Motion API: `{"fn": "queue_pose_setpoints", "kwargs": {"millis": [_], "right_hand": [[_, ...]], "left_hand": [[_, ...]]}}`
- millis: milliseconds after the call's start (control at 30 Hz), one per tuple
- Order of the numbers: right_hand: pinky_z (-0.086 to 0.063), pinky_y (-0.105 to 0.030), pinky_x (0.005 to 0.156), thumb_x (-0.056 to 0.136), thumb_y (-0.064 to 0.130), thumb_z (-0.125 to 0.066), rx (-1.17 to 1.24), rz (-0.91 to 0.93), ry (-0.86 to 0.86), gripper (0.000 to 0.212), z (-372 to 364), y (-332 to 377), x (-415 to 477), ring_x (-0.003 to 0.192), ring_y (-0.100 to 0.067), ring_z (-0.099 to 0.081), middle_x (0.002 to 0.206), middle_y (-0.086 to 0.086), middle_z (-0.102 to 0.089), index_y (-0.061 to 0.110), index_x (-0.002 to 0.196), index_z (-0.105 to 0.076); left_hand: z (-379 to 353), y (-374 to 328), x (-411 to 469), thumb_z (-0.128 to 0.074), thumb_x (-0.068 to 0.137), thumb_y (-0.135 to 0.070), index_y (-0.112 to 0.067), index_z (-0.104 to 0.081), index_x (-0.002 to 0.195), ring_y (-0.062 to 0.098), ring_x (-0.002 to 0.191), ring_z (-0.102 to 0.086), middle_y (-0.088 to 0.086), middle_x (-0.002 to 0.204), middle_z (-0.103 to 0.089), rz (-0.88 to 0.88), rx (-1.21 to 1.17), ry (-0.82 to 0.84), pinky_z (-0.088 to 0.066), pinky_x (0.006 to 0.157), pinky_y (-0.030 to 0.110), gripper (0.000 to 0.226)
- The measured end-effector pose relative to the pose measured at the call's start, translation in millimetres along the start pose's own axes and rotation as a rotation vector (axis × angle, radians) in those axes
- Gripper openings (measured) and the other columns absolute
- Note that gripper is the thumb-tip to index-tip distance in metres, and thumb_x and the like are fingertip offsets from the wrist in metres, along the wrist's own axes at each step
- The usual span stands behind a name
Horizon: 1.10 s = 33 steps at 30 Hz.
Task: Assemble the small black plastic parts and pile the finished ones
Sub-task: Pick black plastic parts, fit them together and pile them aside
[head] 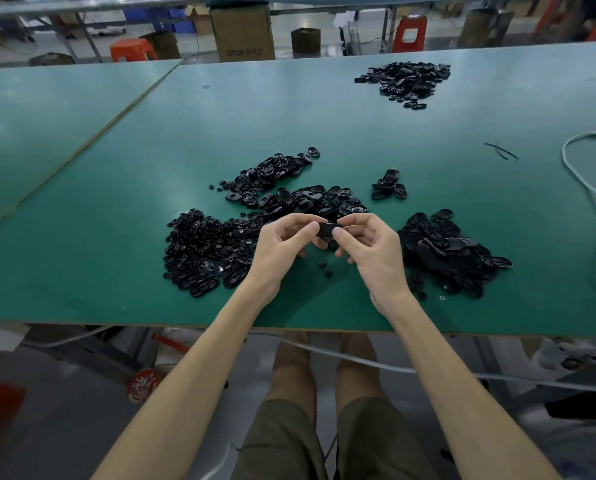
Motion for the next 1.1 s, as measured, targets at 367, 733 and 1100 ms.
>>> {"fn": "queue_pose_setpoints", "kwargs": {"millis": [367, 733, 1100], "right_hand": [[-0.049, -0.013, 0.059, 0.089, 0.003, -0.079, 0.038, 0.019, 0.026, 0.014, -4, 5, -1, 0.067, -0.008, -0.068, 0.084, 0.002, -0.076, 0.012, 0.097, -0.072], [-0.049, -0.012, 0.060, 0.087, 0.002, -0.080, 0.045, 0.040, 0.053, 0.018, -5, 9, -2, 0.066, -0.004, -0.068, 0.082, 0.002, -0.079, 0.019, 0.091, -0.080], [-0.048, -0.013, 0.060, 0.084, 0.002, -0.083, 0.005, 0.027, 0.071, 0.017, -7, 5, 0, 0.064, -0.006, -0.064, 0.079, 0.001, -0.077, 0.018, 0.085, -0.079]], "left_hand": [[-6, -2, 0, -0.072, 0.094, -0.006, -0.005, -0.073, 0.107, 0.011, 0.076, -0.069, 0.004, 0.090, -0.076, -0.021, 0.038, 0.027, -0.050, 0.070, 0.015, 0.013], [-11, -3, 0, -0.072, 0.093, -0.004, -0.007, -0.073, 0.106, 0.017, 0.086, -0.072, 0.007, 0.097, -0.077, -0.059, 0.146, 0.052, -0.059, 0.082, 0.029, 0.014], [-7, -3, -1, -0.073, 0.088, 0.003, -0.011, -0.073, 0.093, 0.024, 0.081, -0.069, 0.014, 0.093, -0.076, -0.047, 0.187, 0.006, -0.058, 0.080, 0.044, 0.015]]}}
Point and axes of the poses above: each hand's wrist, its own x-axis towards the middle knuckle, its own z-axis out of the back of the hand, y = z × x, the point moved 10 cm from there along x, towards the middle knuckle
